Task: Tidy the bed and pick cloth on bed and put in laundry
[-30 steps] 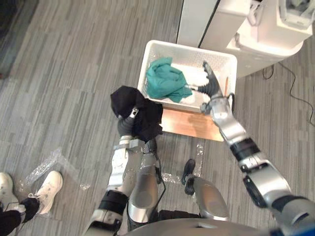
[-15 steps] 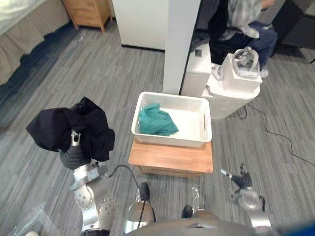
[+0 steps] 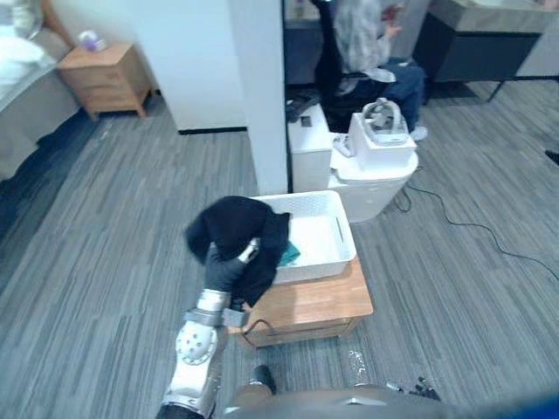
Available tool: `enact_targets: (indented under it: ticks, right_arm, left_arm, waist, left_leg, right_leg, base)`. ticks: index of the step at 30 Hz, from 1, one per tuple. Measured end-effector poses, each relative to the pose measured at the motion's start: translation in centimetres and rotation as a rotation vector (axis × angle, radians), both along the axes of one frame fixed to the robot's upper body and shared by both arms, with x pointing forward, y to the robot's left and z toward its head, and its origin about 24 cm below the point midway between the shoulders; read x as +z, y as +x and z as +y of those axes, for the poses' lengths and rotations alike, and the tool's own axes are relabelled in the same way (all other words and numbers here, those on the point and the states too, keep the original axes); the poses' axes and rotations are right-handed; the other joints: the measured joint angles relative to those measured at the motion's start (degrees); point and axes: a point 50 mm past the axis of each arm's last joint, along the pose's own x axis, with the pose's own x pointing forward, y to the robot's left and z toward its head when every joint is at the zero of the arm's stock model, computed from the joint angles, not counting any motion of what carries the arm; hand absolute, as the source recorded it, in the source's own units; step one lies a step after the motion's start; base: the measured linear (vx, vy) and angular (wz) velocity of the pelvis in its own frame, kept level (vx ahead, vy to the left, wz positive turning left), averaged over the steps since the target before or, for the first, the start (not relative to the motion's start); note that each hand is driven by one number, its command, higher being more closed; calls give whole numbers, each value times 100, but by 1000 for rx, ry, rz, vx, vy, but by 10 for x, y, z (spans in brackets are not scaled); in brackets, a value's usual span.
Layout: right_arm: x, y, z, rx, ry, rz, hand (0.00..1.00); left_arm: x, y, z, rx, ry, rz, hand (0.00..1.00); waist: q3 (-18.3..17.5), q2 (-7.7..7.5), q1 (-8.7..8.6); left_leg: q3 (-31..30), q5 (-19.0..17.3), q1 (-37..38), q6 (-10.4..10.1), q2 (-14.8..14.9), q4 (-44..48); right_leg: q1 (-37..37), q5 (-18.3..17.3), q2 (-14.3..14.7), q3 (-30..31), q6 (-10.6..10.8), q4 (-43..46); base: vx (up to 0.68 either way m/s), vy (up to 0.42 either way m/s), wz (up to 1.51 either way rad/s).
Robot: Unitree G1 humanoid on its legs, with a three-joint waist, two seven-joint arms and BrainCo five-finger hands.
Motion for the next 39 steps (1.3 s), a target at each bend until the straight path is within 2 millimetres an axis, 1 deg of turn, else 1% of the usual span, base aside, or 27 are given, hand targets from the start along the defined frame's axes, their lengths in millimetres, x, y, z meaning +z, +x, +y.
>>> enact_targets:
  ticks: [2, 5, 6, 8, 12, 13, 17, 18, 19, 21, 22, 24, 25, 27, 28, 29, 30, 31, 32, 33, 35, 36, 37, 38, 39]
  right_arm:
    - [-1, -3, 1, 3, 21, 3, 0]
    - [-4, -10, 3, -1, 62, 22, 0]
    - [-4, -12, 4, 3, 77, 27, 0]
    - [-4, -17, 4, -2, 90, 33, 0]
    - [-5, -19, 5, -6, 113, 34, 0]
    - [-5, -18, 5, -9, 122, 27, 0]
    - [-4, -23, 5, -27, 130, 17, 0]
    - [-4, -23, 5, -33, 137, 8, 0]
    - [-3, -27, 2, -43, 135, 9, 0]
    - [-3, -28, 0, -51, 139, 3, 0]
    - [-2, -28, -1, -65, 144, -9, 0]
    - [-2, -32, -1, -74, 144, -6, 0]
    - [-1, -33, -2, -74, 141, -9, 0]
    - [1, -38, -3, -66, 138, -5, 0]
    - [2, -42, -5, -53, 134, 6, 0]
    - [3, -44, -8, -34, 126, 16, 0]
    - [4, -46, -8, -26, 125, 25, 0]
    - [4, -48, -10, 2, 123, 43, 0]
    - [4, -47, -11, 7, 122, 44, 0]
    - [5, -44, -14, 31, 119, 40, 0]
    - [7, -36, -16, 68, 123, 17, 0]
    - [7, -27, -16, 84, 130, -8, 0]
    - [8, -10, -17, 100, 138, -56, 0]
    - [10, -1, -18, 101, 140, -87, 0]
    - [14, 14, -19, 98, 146, -153, 0]
  left_arm:
    - [1, 6, -13, -16, 45, 4, 100]
    - [-3, 6, -25, -21, 96, 39, 100]
    - [-4, 6, -29, -17, 120, 40, 100]
    - [-3, 9, -34, -7, 154, 35, 100]
    - [-3, 14, -38, 46, 212, 43, 100]
    - [-4, 16, -37, 67, 232, 48, 100]
    - [3, 27, -34, 129, 293, 19, 100]
    - [6, 31, -29, 155, 314, 5, 100]
    - [9, 34, -24, 190, 320, -5, 100]
    - [15, 38, -13, 256, 304, -24, 100]
    - [22, 43, -3, 309, 298, -50, 100]
    - [30, 51, 7, 359, 324, -56, 100]
    - [39, 59, 16, 393, 351, -81, 100]
    - [78, 84, 45, 476, 377, -173, 100]
    - [107, 98, 60, 513, 360, -213, 100]
    - [132, 109, 68, 536, 357, -250, 100]
    - [142, 113, 70, 547, 365, -263, 100]
    - [161, 124, 71, 568, 385, -272, 100]
    - [164, 126, 71, 572, 386, -269, 100]
    - [170, 133, 72, 583, 388, -251, 100]
    - [170, 141, 71, 593, 401, -208, 100]
    - [172, 146, 71, 608, 409, -192, 100]
    - [179, 152, 69, 627, 399, -202, 100]
    - [184, 154, 68, 633, 393, -212, 100]
    - [195, 159, 61, 628, 389, -233, 100]
  waist:
    - [-20, -7, 7]
    - [-179, -22, -5]
    - [-179, -29, -8]
    - [-201, -38, -4]
    - [-276, -34, -20]
    - [-294, -44, -63]
    - [-308, -52, -75]
    - [-308, -48, -78]
    - [-370, -1, -84]
    - [-412, 71, -83]
    - [-411, 80, -98]
    - [-418, 84, -104]
    - [-416, 91, -111]
    - [-420, 82, -162]
    - [-434, 93, -211]
    - [-458, 134, -254]
    - [-475, 159, -258]
    - [-529, 151, -330]
    - [-532, 153, -347]
    - [-538, 148, -385]
    - [-495, 149, -404]
    - [-417, 65, -387]
    - [-243, 48, -408]
    - [-94, 44, -435]
    - [135, -4, -514]
  left_leg:
    - [105, -39, 65, -14, 4, 0]
    - [207, -84, 110, -18, 6, 0]
    - [229, -119, 169, -52, 5, 0]
    - [272, -142, 215, -73, 7, 0]
    - [395, -192, 273, -126, 33, -1]
    - [405, -204, 288, -142, 47, -1]
    - [477, -250, 277, -187, 74, -2]
    - [496, -284, 278, -205, 78, -2]
    - [549, -339, 223, -168, 132, -4]
    - [586, -332, 102, -173, 226, -3]
    - [668, -324, 36, -176, 305, -2]
    - [732, -308, -23, -189, 375, 0]
    - [754, -307, -25, -190, 419, 1]
    - [900, -191, 58, -198, 483, 4]
    - [960, -134, 136, -170, 488, 6]
    - [1035, -117, 188, -167, 476, 7]
    - [1063, -117, 186, -168, 463, 7]
    - [1126, -123, 204, -173, 445, 7]
    - [1139, -127, 205, -177, 442, 6]
    - [1196, -151, 192, -205, 434, 6]
    - [1335, -194, 5, -199, 422, 7]
    - [1528, -180, -260, -202, 397, 11]
    - [1678, -182, -546, -202, 403, 46]
    - [1780, -221, -695, -251, 403, 20]
    - [2013, -237, -1065, -75, 488, 400]
  right_leg:
    - [35, -12, -8, 33, -3, 0]
    - [55, -27, -15, 103, -20, -12]
    - [113, -32, -19, 108, -22, -34]
    - [139, -39, -19, 122, -22, -42]
    - [152, -38, -9, 149, -23, -21]
    - [151, -38, 2, 147, -23, 4]
    - [118, -37, 18, 160, -25, 21]
    - [109, -36, 22, 188, -26, 27]
    - [-28, 21, 74, 298, -85, 84]
    - [-248, 125, 164, 371, -136, 203]
    - [-367, 238, 243, 406, -179, 226]
    - [-455, 329, 306, 418, -209, 227]
    - [-482, 387, 346, 420, -223, 228]
    - [-481, 429, 392, 436, -223, 300]
    - [-475, 427, 396, 460, -223, 392]
    - [-475, 426, 390, 535, -224, 444]
    - [-476, 426, 383, 587, -225, 443]
    - [-482, 425, 368, 652, -225, 437]
    - [-488, 425, 367, 667, -225, 437]
    - [-529, 418, 364, 746, -230, 434]
    - [-778, 395, 355, 846, -233, 441]
    - [-1085, 341, 317, 951, -209, 422]
    - [-1352, 231, 278, 936, -129, 410]
    - [-1523, 242, 265, 910, -128, 390]
    - [-1928, 367, 170, 877, -71, 379]
  base:
    - [80, 17, -13]
    - [117, 8, -15]
    - [106, -2, -13]
    - [72, -6, -11]
    - [58, -11, -17]
    - [45, -19, -5]
    - [-15, -19, -9]
    - [-42, -7, -20]
    - [-41, -6, -27]
    - [-24, -10, -24]
    - [-18, -17, -17]
    - [-26, -17, -13]
    - [-7, -15, -4]
    - [-9, -13, -7]
    - [-37, -14, -21]
    - [-43, -9, -24]
    - [-65, -5, -26]
    - [-52, -1, -18]
    - [-69, -11, -22]
    - [-81, -20, -24]
    - [-141, -37, -36]
    - [-191, -67, -21]
    - [-220, -73, -3]
    - [-220, -48, 26]
    - [-203, -59, 23]
